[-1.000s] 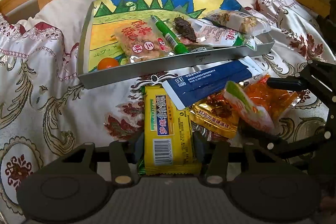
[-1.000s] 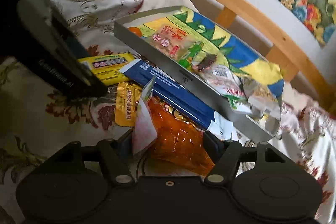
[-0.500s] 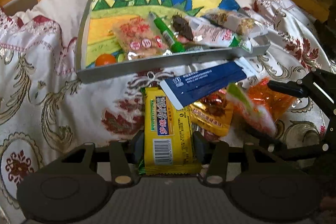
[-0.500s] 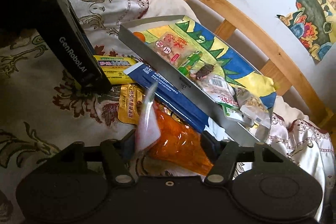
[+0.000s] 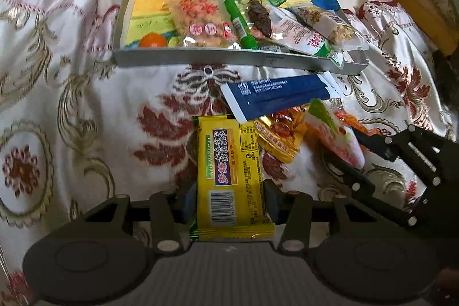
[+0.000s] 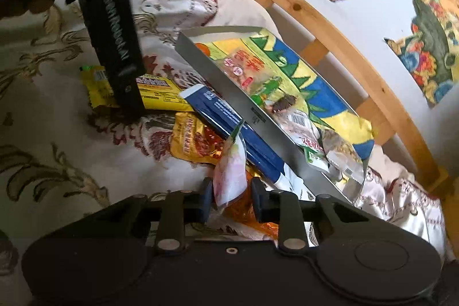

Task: Organize snacks
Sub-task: 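Grasp the yellow wafer bar with left tool while right tool grasps the white-pink packet, then lift and carry the wafer bar and packet over the dinosaur tray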

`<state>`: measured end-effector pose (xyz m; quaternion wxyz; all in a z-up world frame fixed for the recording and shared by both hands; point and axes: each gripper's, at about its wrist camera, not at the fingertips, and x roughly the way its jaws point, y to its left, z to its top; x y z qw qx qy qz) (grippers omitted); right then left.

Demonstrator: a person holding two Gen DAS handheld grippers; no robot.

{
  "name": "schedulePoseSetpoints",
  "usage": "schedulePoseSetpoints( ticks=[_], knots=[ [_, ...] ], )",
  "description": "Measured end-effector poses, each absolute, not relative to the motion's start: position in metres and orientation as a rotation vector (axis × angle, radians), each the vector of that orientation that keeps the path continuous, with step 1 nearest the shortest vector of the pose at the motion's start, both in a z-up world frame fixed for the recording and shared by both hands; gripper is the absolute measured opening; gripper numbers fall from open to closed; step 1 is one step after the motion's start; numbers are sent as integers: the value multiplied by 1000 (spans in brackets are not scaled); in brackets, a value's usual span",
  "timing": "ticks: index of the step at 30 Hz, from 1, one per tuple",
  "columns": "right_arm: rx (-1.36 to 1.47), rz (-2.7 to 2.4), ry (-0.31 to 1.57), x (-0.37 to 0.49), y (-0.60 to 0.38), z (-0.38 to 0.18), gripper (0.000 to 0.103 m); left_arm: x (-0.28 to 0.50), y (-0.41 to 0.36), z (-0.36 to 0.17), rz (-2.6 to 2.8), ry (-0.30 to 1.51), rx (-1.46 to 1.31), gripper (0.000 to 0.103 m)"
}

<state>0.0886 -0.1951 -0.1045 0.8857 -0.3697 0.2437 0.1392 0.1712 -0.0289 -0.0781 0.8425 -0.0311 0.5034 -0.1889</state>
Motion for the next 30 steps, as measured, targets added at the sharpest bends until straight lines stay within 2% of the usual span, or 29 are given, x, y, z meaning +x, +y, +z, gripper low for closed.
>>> schedulePoseSetpoints(
  ticks=[11,24,30],
  knots=[
    [-862,314,394,62,-192,-97,27,150,-19,-68,-376,1095,-177,52],
    [-817,279,293,56,-202,-61,27,138,-23,-40,-377,984,-194,52],
    [-884,293,257,61,-210,-52,27,152,-28,-21,-375,922,-201,52]
  ],
)
